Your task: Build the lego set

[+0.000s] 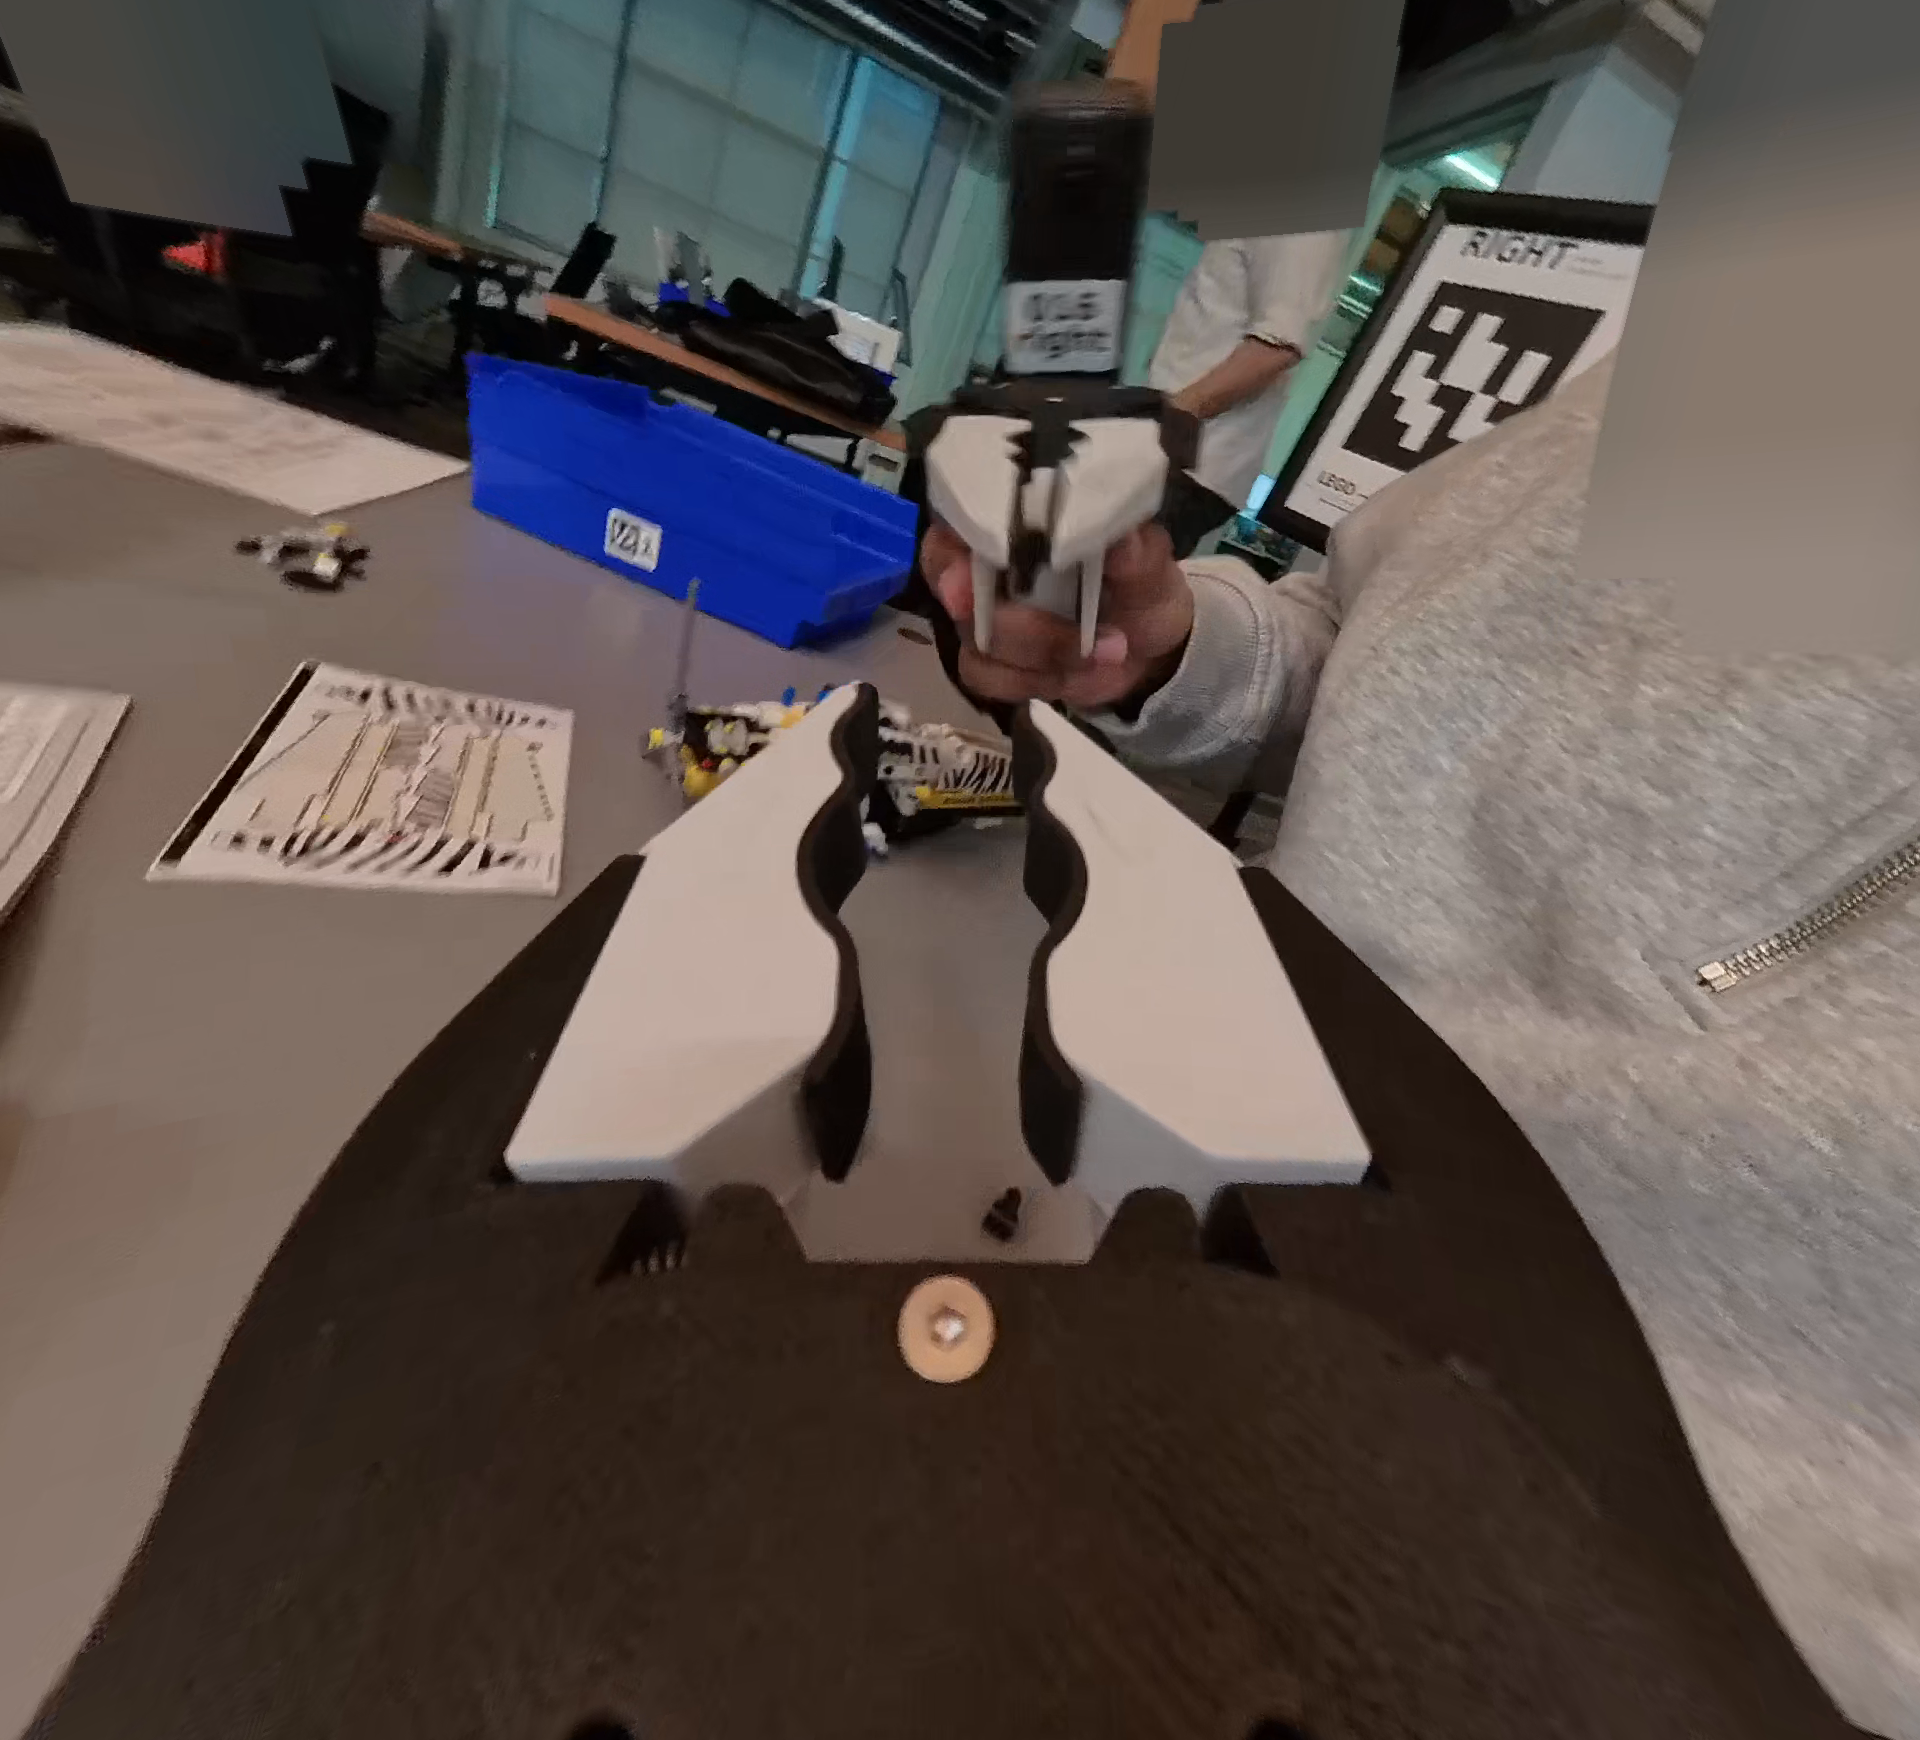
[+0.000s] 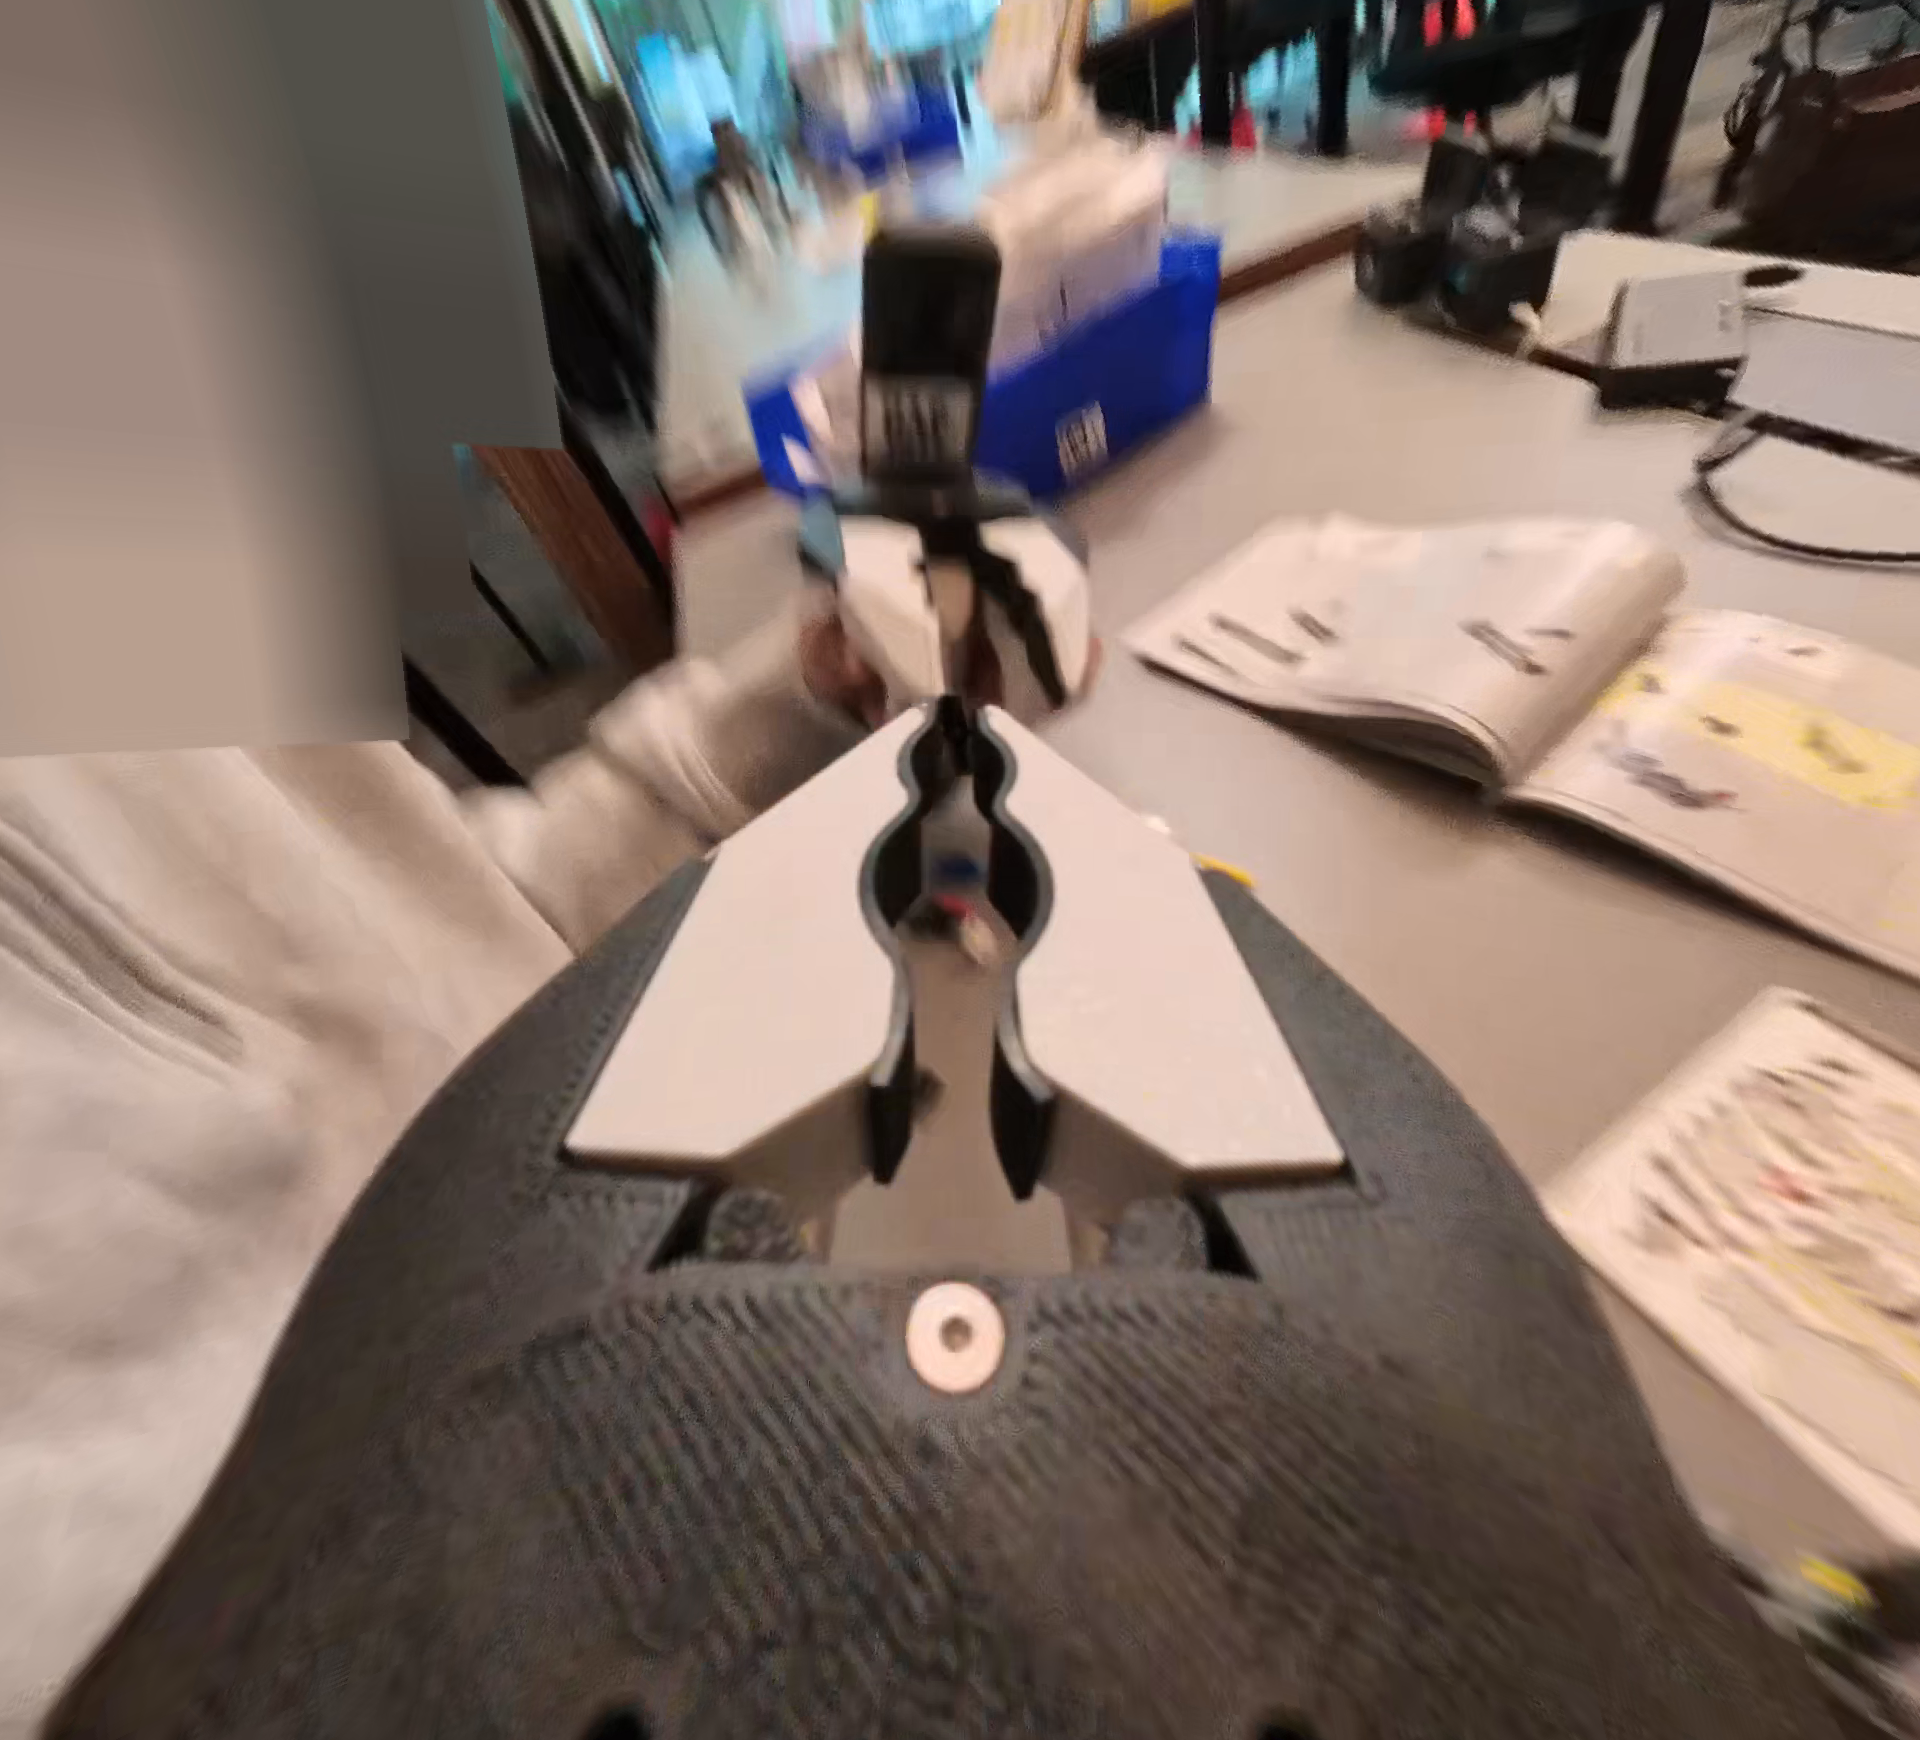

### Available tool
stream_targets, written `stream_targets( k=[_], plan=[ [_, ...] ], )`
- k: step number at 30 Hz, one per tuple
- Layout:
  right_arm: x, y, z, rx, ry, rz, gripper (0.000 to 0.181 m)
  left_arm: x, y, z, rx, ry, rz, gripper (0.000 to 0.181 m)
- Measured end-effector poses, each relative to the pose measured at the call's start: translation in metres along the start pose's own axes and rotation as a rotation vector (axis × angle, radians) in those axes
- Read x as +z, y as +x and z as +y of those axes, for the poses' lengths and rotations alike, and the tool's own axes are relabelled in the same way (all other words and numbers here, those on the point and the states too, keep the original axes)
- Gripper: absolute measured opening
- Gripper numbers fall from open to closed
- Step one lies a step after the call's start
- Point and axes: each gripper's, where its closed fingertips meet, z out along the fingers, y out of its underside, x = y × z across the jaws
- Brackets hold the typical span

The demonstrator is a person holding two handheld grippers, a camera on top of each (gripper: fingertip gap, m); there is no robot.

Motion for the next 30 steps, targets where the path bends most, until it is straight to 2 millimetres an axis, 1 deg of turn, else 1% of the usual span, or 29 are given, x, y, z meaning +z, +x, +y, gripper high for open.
stream_targets(
  k=[2, 3, 5, 8, 12, 16, 21, 23, 30],
  plan=[
    [-0.006, -0.001, -0.023, 0.177, 0.182, -0.054, 0.001, 0.012, 0.012, -0.008, 0.065, 0.045, 0.047, 0.024],
    [-0.008, 0.0, -0.029, 0.232, 0.251, -0.071, 0.001, 0.017, 0.016, -0.013, 0.094, 0.072, 0.061, 0.024],
    [-0.01, 0.001, -0.033, 0.295, 0.327, -0.086, 0.001, 0.027, 0.019, -0.02, 0.129, 0.111, 0.054, 0.023],
    [-0.008, 0.0, -0.033, 0.357, 0.38, -0.11, 0.001, 0.038, 0.017, -0.026, 0.175, 0.148, 0.01, 0.024],
    [-0.006, -0.001, -0.031, 0.372, 0.386, -0.114, 0.001, 0.04, 0.023, -0.04, 0.2, 0.257, 0.021, 0.019],
    [-0.006, -0.001, -0.031, 0.37, 0.387, -0.108, 0.001, 0.038, 0.019, -0.038, 0.212, 0.249, -0.002, 0.009],
    [-0.007, -0.001, -0.031, 0.367, 0.4, -0.102, 0.001, 0.037, 0.019, -0.038, 0.216, 0.254, 0.0, 0.007],
    [-0.01, 0.002, -0.03, 0.354, 0.401, -0.079, 0.001, 0.036, 0.02, -0.04, 0.213, 0.262, 0.004, 0.002],
    [-0.013, 0.001, -0.024, 0.336, 0.35, -0.066, 0.0, 0.034, 0.021, -0.039, 0.217, 0.257, 0.013, 0.001]
  ],
)
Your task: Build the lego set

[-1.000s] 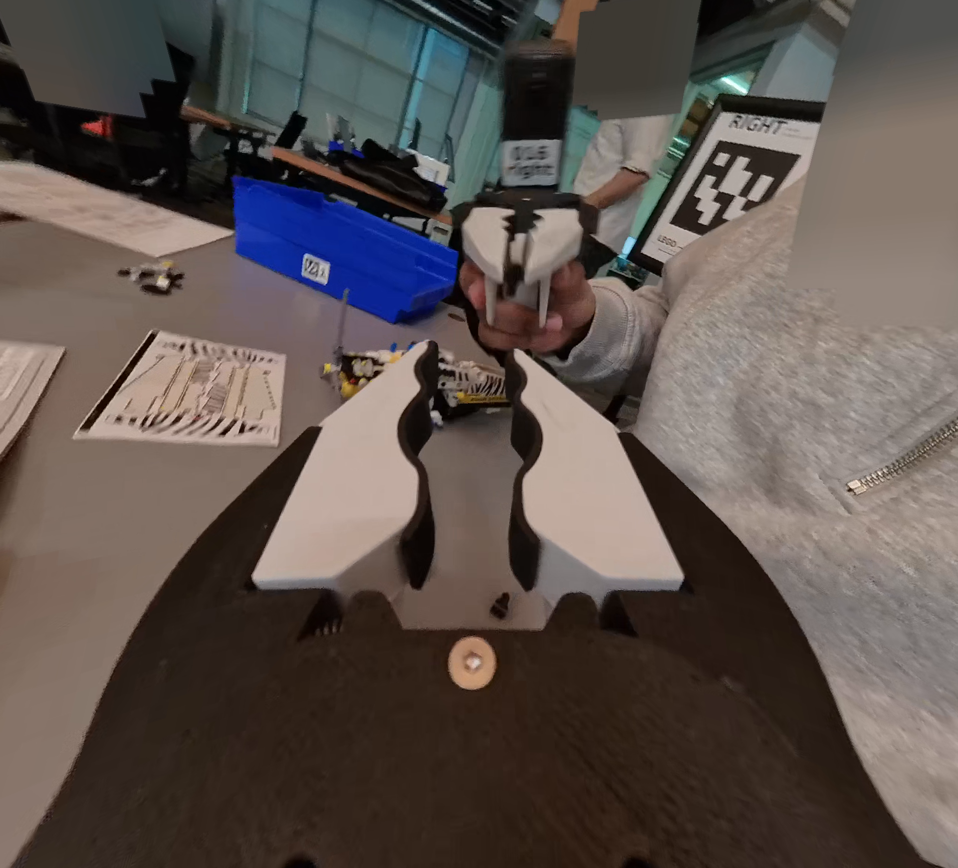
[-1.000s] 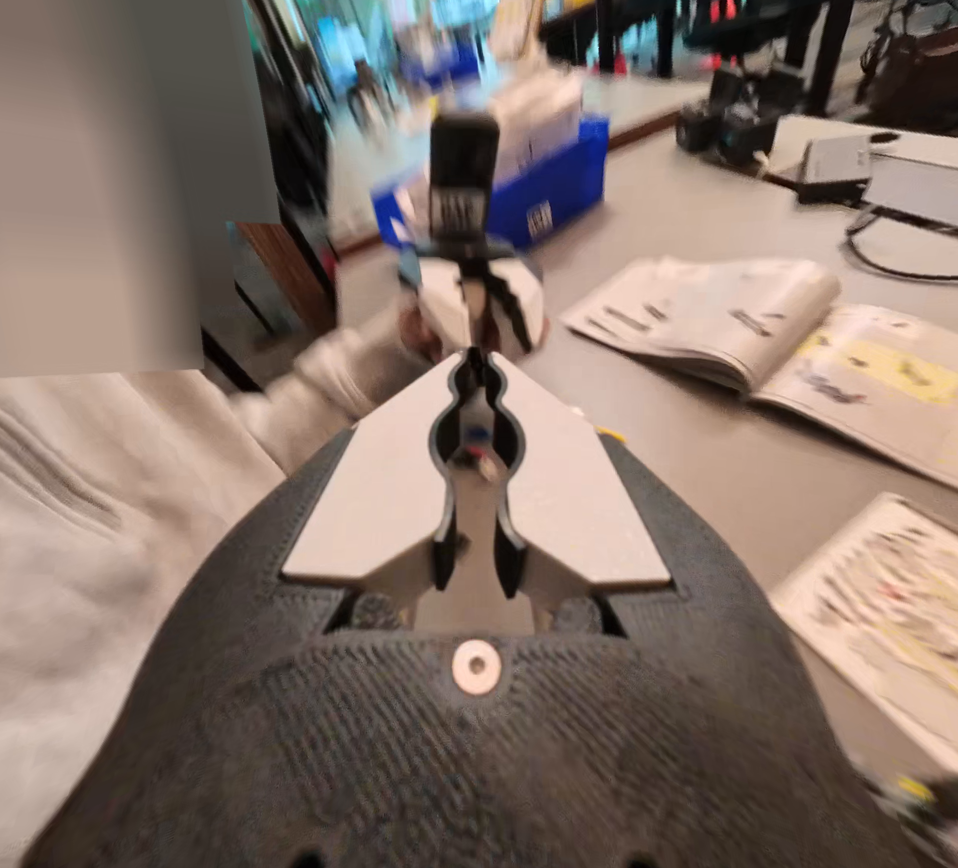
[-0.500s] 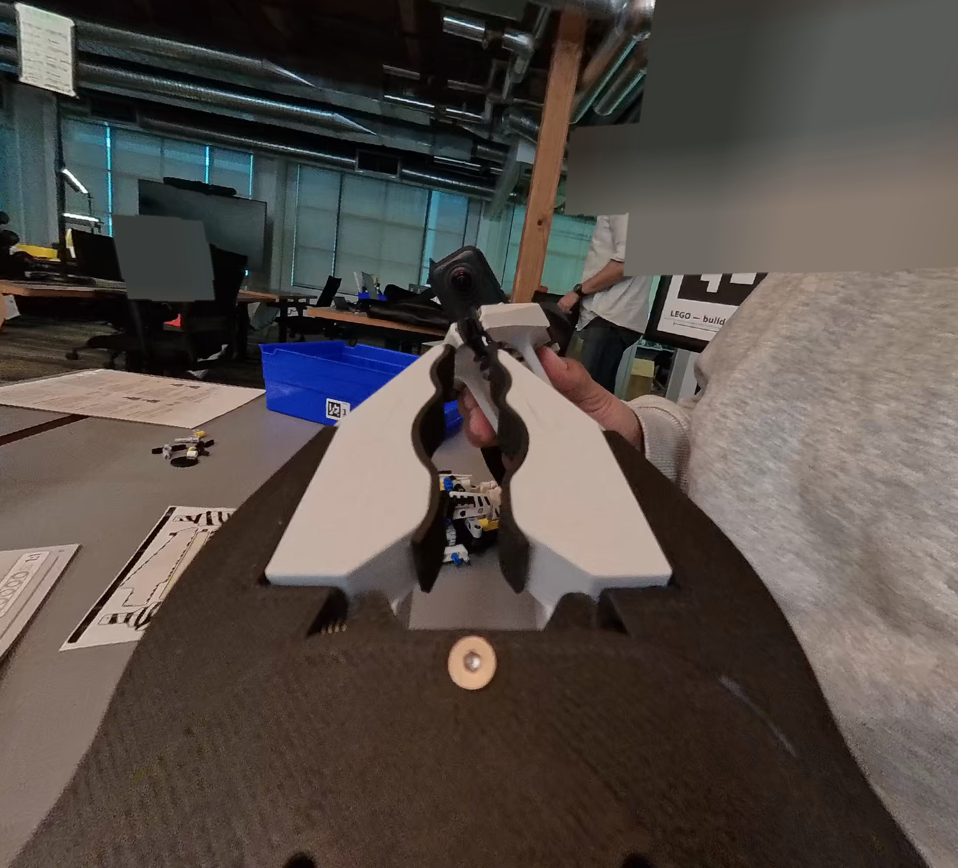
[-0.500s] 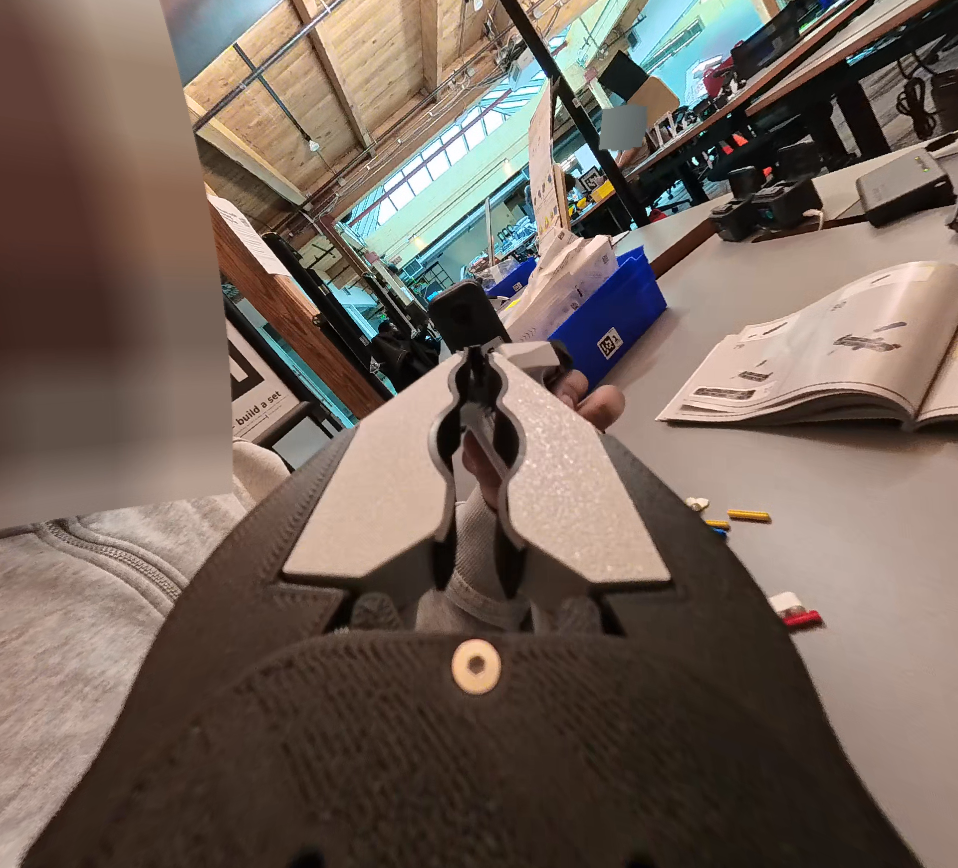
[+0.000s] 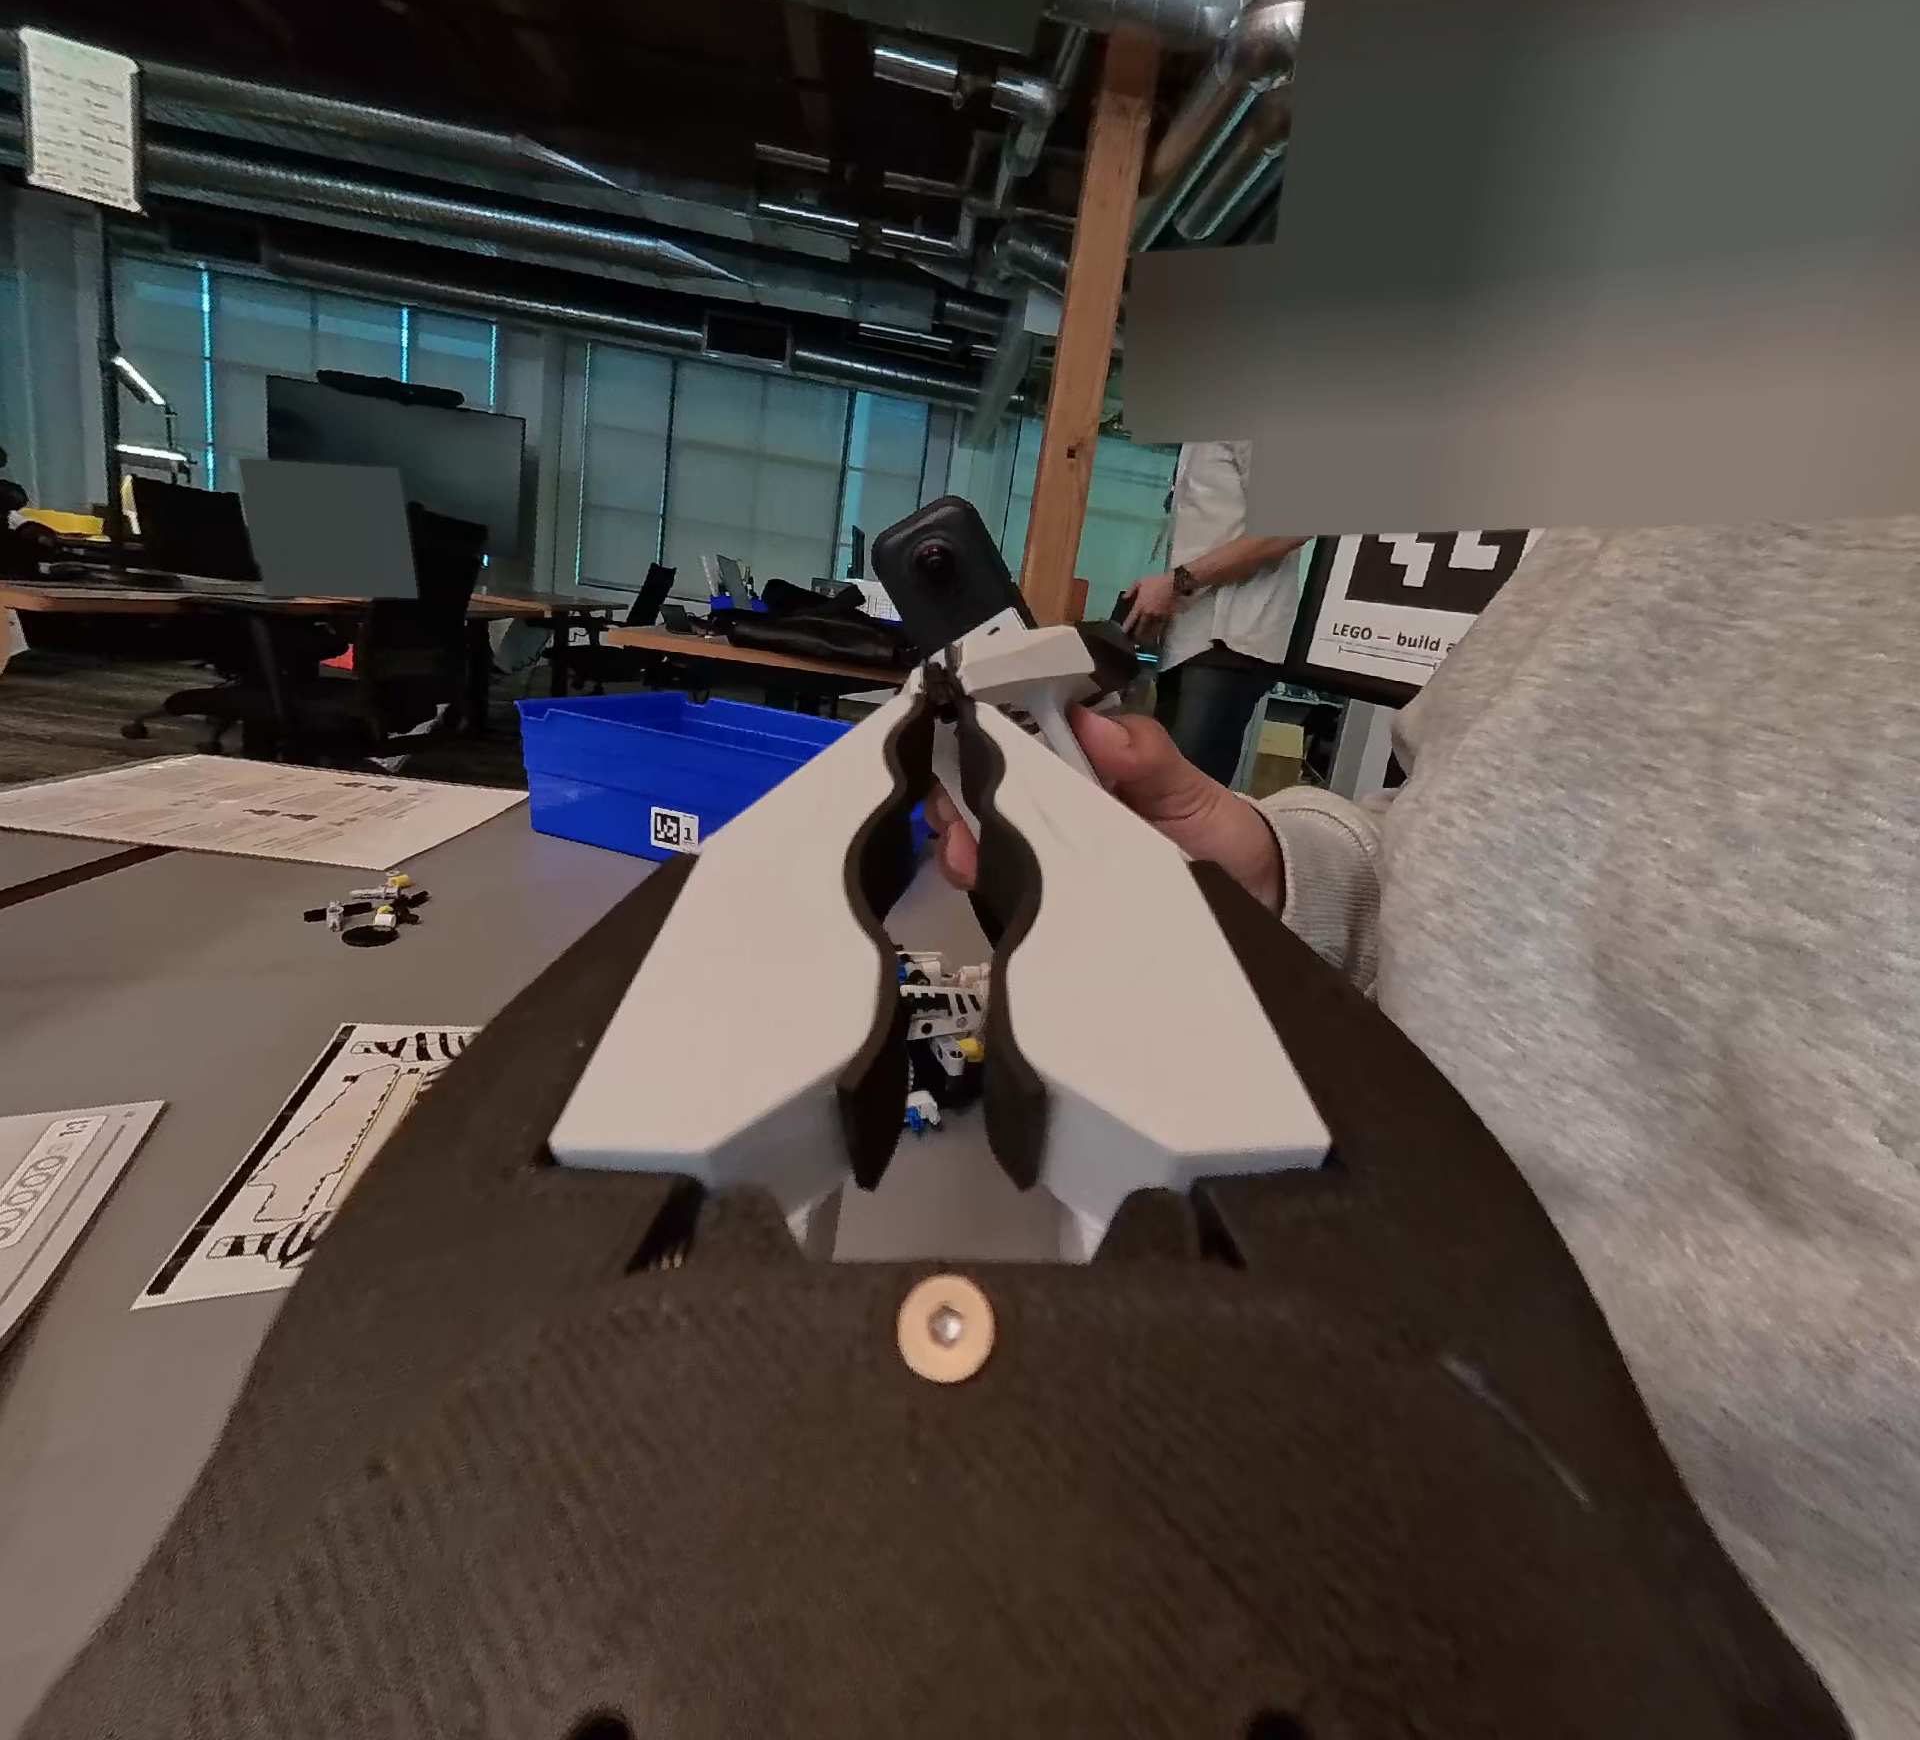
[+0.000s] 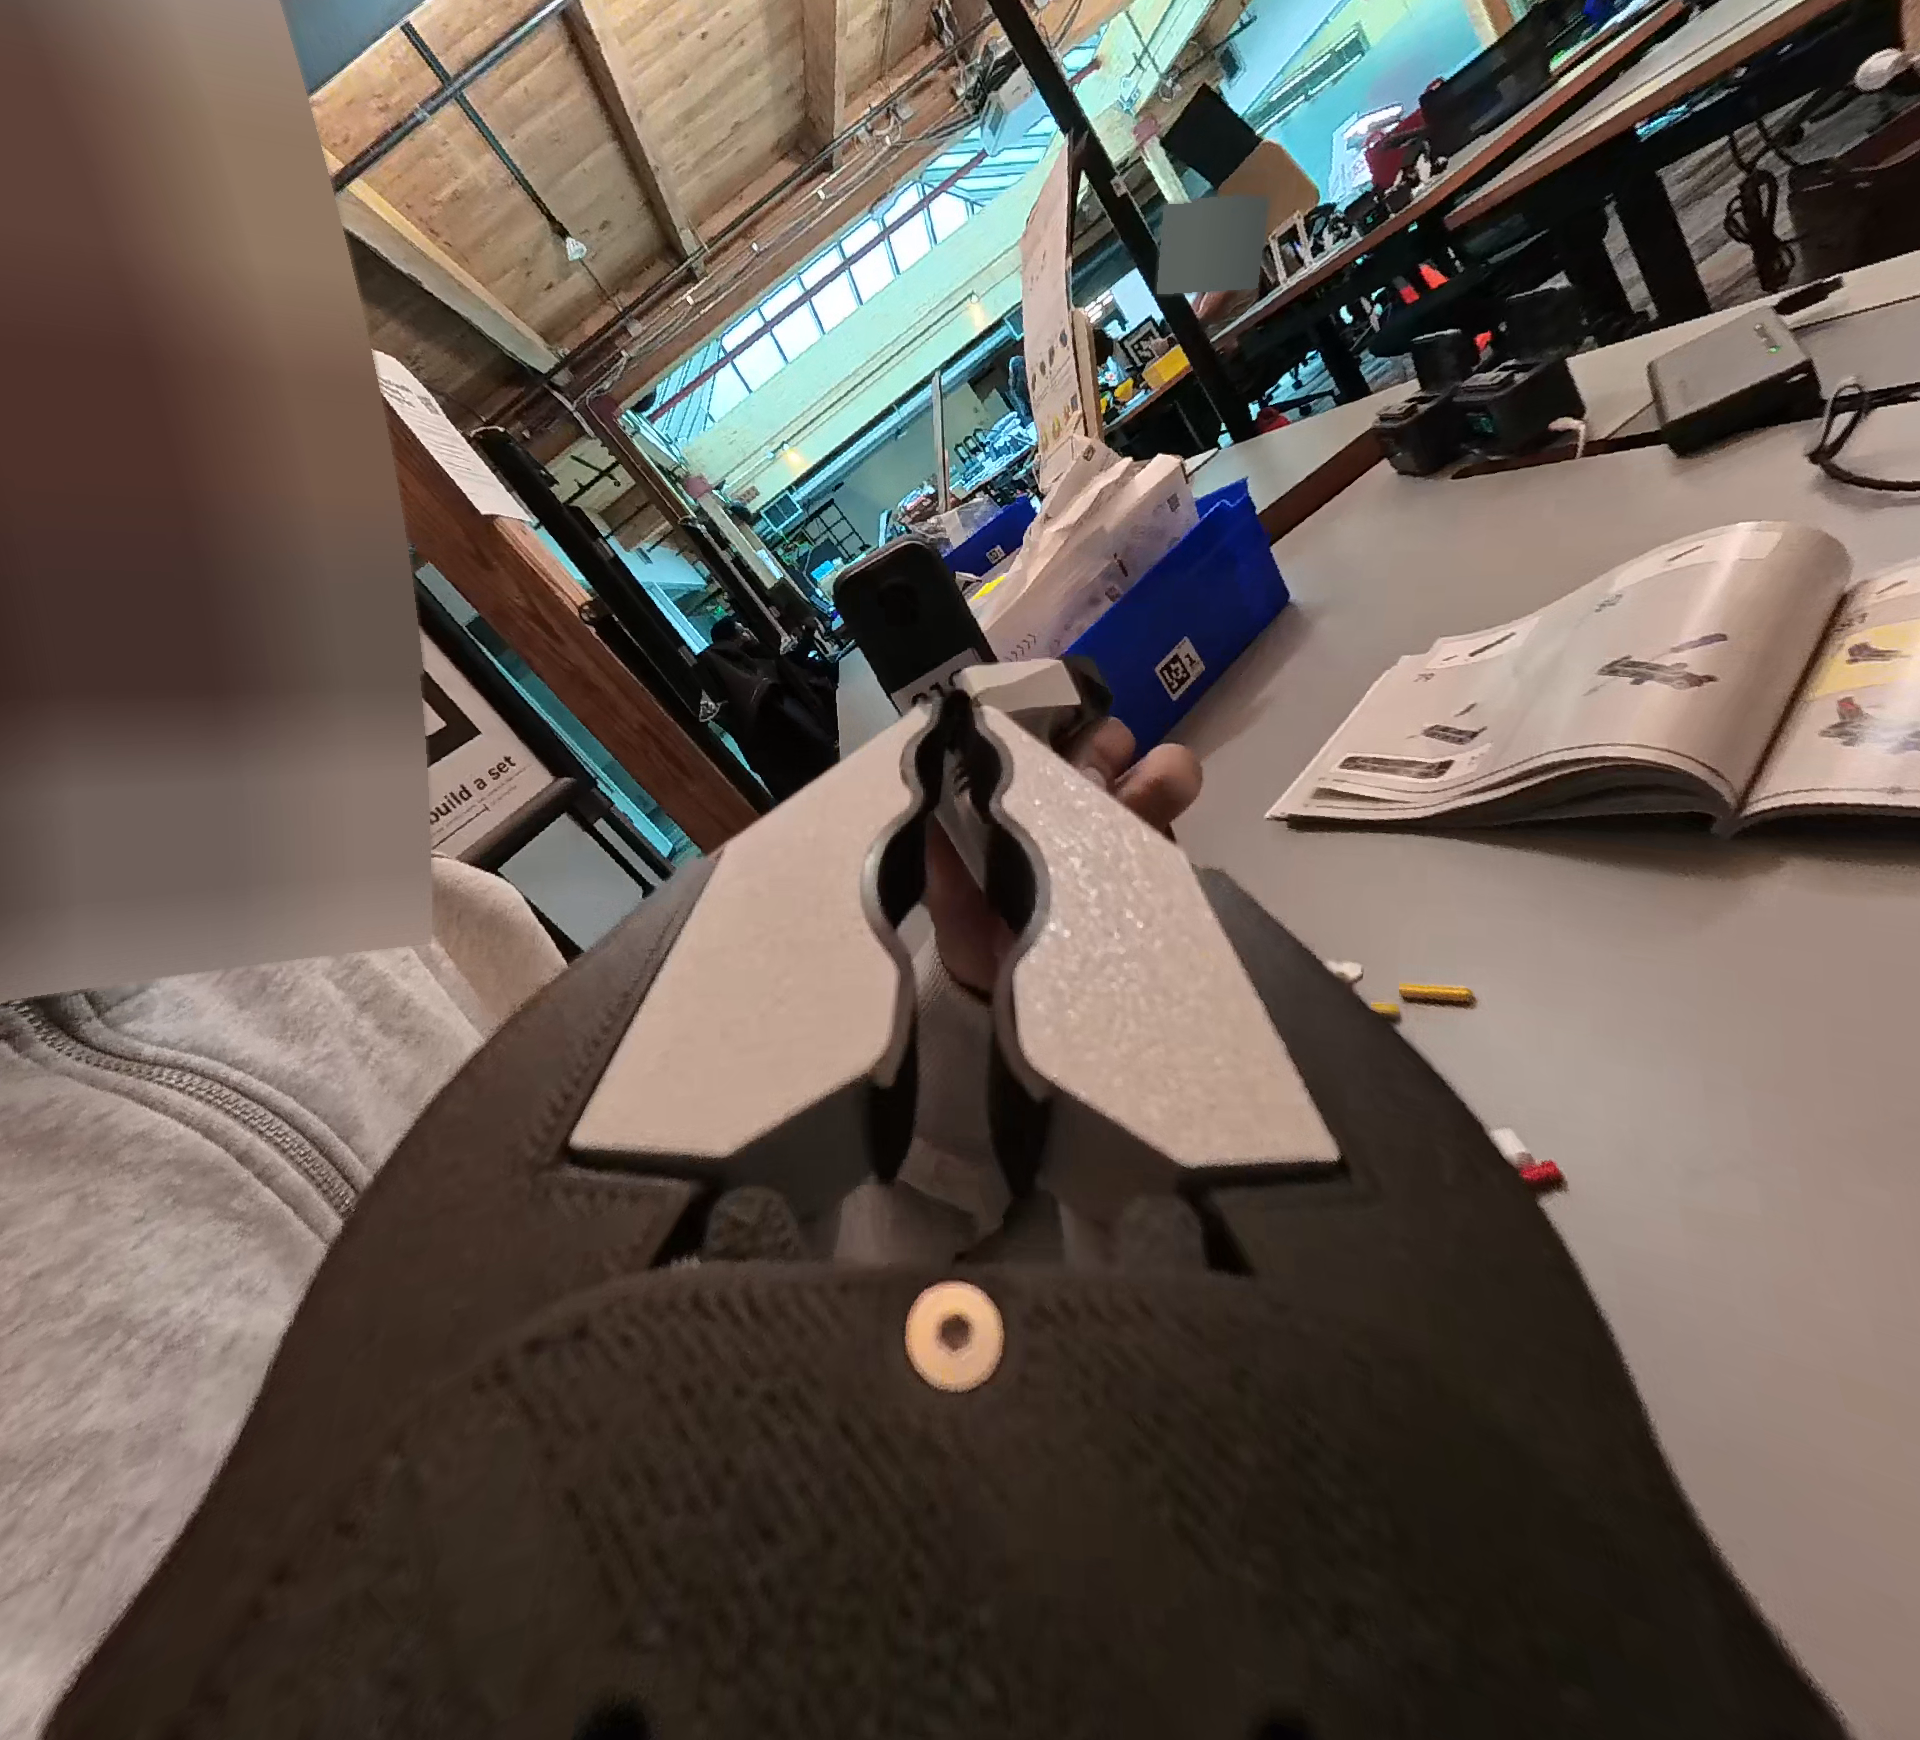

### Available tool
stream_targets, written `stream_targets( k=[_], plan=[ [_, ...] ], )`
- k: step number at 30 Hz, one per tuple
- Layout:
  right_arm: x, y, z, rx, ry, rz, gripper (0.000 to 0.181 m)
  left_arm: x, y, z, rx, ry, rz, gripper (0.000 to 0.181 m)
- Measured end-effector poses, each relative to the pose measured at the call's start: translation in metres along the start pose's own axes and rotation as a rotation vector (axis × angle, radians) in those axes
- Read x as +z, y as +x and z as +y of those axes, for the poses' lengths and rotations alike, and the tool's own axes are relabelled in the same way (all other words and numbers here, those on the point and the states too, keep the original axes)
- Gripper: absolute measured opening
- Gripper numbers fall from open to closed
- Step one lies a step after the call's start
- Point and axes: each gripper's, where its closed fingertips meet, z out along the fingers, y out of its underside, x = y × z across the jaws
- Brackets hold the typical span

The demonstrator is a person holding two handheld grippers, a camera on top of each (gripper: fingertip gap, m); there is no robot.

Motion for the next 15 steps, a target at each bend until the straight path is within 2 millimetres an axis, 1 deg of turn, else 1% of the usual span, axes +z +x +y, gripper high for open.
stream_targets(
  k=[6, 8, 11, 15],
  plan=[
    [-0.003, 0.001, 0.005, -0.044, -0.057, 0.014, 0.002, -0.001, 0.003, 0.005, -0.008, -0.033, 0.032, 0.001],
    [-0.005, 0.002, 0.006, -0.112, -0.084, 0.035, 0.011, -0.001, 0.004, 0.005, -0.019, -0.033, 0.044, 0.001],
    [-0.012, 0.002, 0.003, -0.313, -0.153, 0.079, 0.021, -0.003, 0.005, 0.004, -0.042, -0.026, 0.067, 0.001],
    [-0.016, -0.005, 0.007, -0.675, -0.3, 0.087, 0.026, -0.003, 0.01, 0.006, -0.101, -0.035, 0.128, 0.001]
  ],
)
